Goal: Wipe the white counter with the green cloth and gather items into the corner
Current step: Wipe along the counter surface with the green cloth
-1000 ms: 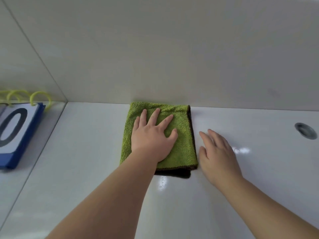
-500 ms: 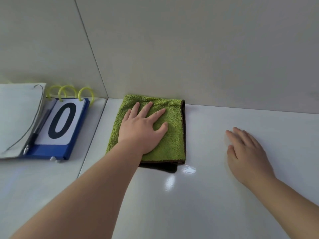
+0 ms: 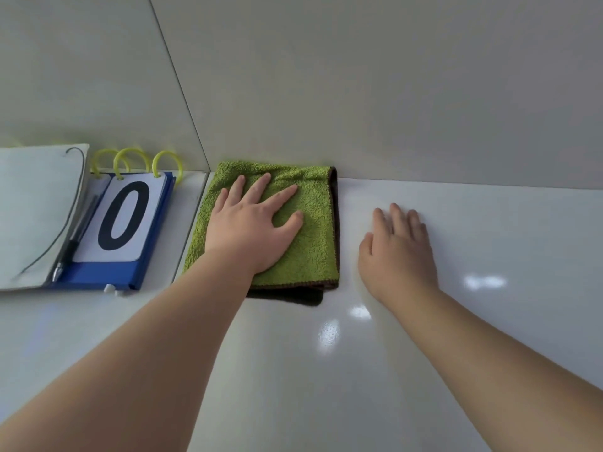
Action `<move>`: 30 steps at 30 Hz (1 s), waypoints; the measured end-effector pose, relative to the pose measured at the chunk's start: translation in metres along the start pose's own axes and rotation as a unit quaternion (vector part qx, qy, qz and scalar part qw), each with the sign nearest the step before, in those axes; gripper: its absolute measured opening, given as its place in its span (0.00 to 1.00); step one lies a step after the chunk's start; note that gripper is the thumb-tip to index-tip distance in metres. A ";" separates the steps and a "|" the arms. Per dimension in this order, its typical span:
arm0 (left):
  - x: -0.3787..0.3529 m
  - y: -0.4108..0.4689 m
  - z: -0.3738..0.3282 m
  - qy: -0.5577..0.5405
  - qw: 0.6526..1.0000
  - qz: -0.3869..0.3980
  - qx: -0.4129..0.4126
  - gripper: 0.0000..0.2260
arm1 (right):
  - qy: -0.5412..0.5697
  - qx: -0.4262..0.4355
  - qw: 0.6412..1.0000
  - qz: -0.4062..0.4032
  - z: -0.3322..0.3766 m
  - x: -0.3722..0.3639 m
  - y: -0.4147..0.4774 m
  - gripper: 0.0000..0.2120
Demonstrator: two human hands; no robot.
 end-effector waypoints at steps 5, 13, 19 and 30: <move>-0.003 -0.013 -0.001 0.010 1.000 0.001 -0.008 0.29 | -0.020 -0.006 0.999 -0.029 0.004 0.002 -0.001 0.25; 0.002 -0.070 -0.004 0.002 1.000 -0.009 -0.017 0.29 | -0.007 0.038 0.999 -0.019 0.014 0.010 -0.018 0.21; 0.005 -0.109 -0.007 -0.003 1.000 -0.011 -0.014 0.29 | 0.021 0.048 0.999 0.000 0.022 0.001 -0.064 0.21; 0.010 -0.198 -0.009 -0.007 1.000 -0.028 0.012 0.28 | 0.023 0.090 0.996 0.002 0.033 0.002 -0.101 0.22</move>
Point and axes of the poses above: each hand's wrist, its own y-axis towards the middle knuckle, its own x-axis out of the back of the hand, z = x × y, the point moved 10 cm from there along y, towards the middle knuckle, and after that the axes turned 1 degree about -z, right-handed, at the moved point
